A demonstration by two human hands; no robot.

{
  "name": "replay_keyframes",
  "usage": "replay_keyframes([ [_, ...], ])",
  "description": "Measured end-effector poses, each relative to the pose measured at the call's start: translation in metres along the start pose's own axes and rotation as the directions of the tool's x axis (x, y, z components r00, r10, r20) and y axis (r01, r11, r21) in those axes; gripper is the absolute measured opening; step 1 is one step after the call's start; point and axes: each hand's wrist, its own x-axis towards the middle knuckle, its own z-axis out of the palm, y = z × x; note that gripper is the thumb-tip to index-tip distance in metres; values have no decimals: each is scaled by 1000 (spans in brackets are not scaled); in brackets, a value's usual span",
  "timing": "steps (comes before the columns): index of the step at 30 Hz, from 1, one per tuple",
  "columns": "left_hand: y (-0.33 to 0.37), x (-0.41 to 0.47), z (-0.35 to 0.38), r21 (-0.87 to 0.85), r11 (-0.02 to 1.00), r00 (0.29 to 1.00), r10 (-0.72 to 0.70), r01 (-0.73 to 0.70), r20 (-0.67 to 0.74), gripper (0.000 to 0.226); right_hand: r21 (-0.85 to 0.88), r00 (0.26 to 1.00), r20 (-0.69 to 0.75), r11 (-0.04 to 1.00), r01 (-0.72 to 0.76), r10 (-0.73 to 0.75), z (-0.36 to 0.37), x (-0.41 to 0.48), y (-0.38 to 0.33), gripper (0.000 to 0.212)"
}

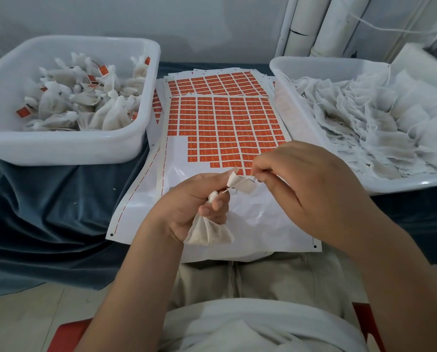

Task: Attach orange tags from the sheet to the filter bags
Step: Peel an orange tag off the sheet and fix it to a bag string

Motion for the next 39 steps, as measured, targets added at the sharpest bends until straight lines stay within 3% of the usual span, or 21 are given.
replay_keyframes([
  [3,-1,1,2,-5,1000,1000,-25,25,-5,54,2,1000,-12,1000,4,-4,1,0,-1,16],
  [8,0,1,6,12,1000,1000,-24,24,10,65,7,1000,-5,1000,-2,2,3,0,1,16],
  [20,4,-3,9,320,947,953,99,-2,-286,30,12,1000,8,1000,-17,17,13,0,6,26],
  [28,8,-5,15,459,888,945,159,-11,-285,28,-7,1000,-6,1000,-12,12,15,2,7,22],
  [31,5,-4,17,505,862,921,236,-51,-310,25,-21,999,-29,1000,-17,17,19,2,8,18],
  [33,3,-4,20,548,830,891,324,-106,-318,20,81,996,-34,993,-82,85,23,1,7,16],
  [35,1,-3,24,551,811,840,429,-197,-332,16,378,961,-16,891,-250,276,26,1,6,20],
  [37,0,-1,27,558,787,776,516,-262,-364,16,635,876,146,635,-439,460,28,6,4,35],
  [38,0,-1,28,573,772,749,546,-275,-376,16,657,834,255,545,-521,489,29,8,5,46],
  [39,-1,-1,29,588,757,731,568,-283,-378,14,641,817,331,523,-561,472,30,9,5,54],
])
